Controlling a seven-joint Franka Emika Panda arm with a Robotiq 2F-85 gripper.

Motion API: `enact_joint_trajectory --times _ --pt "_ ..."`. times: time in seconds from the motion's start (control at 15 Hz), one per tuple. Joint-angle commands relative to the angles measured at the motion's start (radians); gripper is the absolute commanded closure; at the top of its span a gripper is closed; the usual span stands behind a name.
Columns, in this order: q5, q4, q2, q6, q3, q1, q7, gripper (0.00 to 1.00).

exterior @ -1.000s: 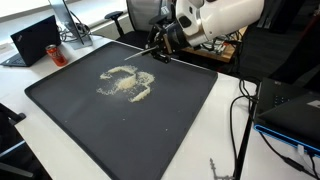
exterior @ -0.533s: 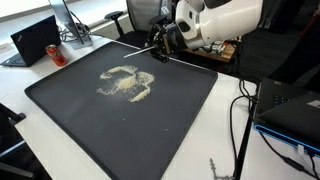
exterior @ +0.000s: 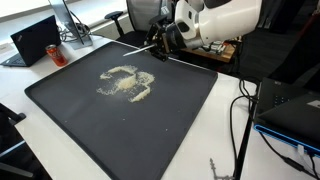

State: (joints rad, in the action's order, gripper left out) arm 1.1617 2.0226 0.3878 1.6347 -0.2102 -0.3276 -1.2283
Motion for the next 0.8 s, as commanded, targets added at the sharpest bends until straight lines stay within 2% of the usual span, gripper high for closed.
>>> enact_joint_trajectory --times 0.0,0.33,0.53,0.73 --pt "-0.034 0.003 -0.053 0.023 -0.005 0.035 0.054 0.99" --pt "-0.179 0.046 -0.219 0.162 0.027 0.158 0.211 0.99" --pt "-0.301 0.068 -0.315 0.284 0.078 0.236 0.359 0.99" --pt "-0.429 0.108 -0.394 0.423 0.147 0.306 0.575 0.99"
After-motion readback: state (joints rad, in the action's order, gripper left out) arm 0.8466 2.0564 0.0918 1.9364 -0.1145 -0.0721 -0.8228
